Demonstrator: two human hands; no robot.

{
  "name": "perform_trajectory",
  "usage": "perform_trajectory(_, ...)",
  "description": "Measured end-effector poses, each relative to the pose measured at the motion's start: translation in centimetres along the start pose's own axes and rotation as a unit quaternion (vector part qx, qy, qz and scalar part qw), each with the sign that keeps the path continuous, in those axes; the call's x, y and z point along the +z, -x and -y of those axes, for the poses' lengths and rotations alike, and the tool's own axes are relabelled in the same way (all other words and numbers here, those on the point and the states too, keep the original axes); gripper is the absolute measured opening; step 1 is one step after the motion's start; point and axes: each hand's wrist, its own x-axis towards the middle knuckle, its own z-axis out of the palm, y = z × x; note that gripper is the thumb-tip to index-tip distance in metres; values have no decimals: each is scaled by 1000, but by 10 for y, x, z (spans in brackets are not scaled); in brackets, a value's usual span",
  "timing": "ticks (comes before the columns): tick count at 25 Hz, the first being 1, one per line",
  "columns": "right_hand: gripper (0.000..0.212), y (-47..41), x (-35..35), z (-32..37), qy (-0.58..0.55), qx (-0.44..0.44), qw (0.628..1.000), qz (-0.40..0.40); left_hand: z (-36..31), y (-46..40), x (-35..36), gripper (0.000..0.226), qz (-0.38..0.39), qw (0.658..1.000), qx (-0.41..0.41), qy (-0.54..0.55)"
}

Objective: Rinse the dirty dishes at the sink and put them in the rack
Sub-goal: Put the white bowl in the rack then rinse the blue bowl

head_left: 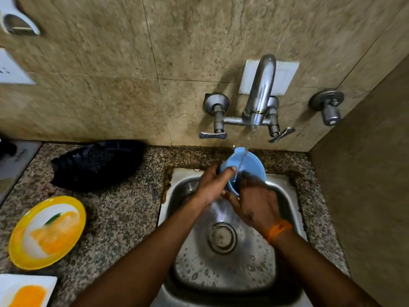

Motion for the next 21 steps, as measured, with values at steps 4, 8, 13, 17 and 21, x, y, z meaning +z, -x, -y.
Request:
perform_trajectory(4,66,-21,8,-9,-246,-57,964,81,-9,-5,11,31,-7,999,41,5)
perform_trajectory(8,75,-3,-2,-22,-197,-173,955,137,-18,-7,-9,42,12,999,24,-27)
perform_trajectory(13,84,-11,-1,-50,148,-152,975,70,-17,-3,-11,39,-14,996,91,12)
perform_trajectory(17,66,0,6,8,-216,-68,967,116,-13,-6,-9,57,-68,983,152,-73)
perform_trajectory(21,60,6,2,-4,-249,-151,953,88,-4,-6,-18,52,-81,982,159,-61)
